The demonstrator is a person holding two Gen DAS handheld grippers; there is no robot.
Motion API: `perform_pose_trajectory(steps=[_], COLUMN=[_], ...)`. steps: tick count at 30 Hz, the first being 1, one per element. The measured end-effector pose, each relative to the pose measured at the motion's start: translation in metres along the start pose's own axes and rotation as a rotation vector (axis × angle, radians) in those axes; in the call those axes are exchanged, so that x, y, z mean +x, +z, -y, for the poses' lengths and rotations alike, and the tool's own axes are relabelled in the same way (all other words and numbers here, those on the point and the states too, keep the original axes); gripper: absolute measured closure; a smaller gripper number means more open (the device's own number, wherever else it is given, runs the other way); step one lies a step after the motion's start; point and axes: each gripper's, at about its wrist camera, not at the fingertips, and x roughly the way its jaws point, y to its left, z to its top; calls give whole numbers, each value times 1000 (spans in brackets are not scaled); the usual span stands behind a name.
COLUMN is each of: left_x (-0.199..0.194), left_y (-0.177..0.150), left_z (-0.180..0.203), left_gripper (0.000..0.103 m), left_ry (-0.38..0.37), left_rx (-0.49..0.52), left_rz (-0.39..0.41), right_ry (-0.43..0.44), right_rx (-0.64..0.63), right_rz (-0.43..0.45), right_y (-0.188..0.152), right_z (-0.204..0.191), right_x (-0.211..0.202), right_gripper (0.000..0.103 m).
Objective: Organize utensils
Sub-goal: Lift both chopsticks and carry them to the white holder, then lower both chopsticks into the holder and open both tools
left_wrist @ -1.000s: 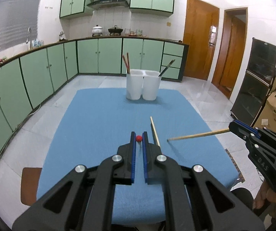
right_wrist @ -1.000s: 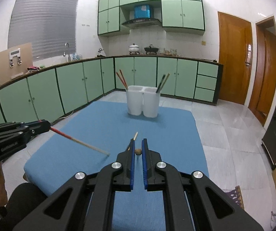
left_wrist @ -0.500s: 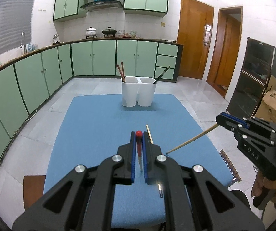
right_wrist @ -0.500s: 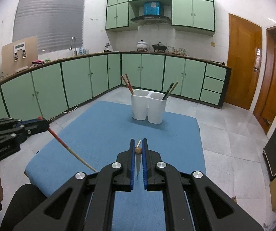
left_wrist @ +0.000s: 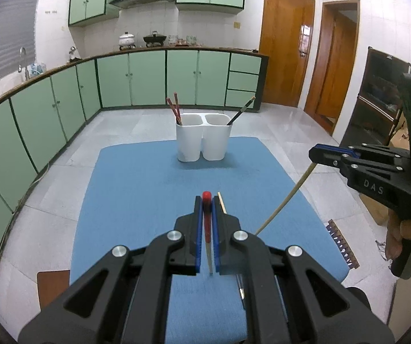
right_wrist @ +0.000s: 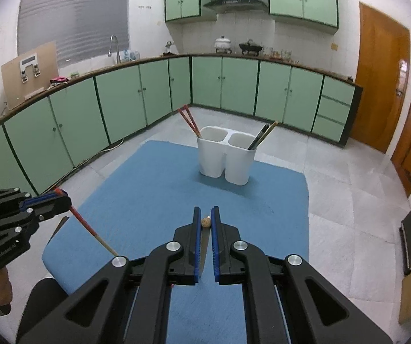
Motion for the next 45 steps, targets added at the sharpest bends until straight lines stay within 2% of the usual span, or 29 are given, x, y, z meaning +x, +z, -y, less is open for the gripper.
perform_pose_trajectory(steps=[6, 15, 20, 29, 36, 45], left_x=[4, -4, -9, -9, 19, 82], left_y=[19, 57, 86, 157, 212, 263], left_z=[-7, -6, -2, -3, -4, -6], left_gripper=[98, 98, 98, 98, 98, 98], left_ry=[-17, -34, -40, -20, 18, 45], left_rx=[7, 36, 51, 31, 24, -3], left_rz=[-16, 2, 38, 120, 167, 214], right_ry=[11, -9, -10, -25, -41, -75], right_rx=[19, -18, 3, 37, 71, 124], right_rz=[-33, -23, -12, 31, 47, 94], right_y=[19, 53, 84, 145, 191, 248], right_z=[8, 6, 13, 26, 38, 63], right_x=[4, -13, -20, -28, -5, 42], right_gripper=[96, 97, 97, 97, 97, 97])
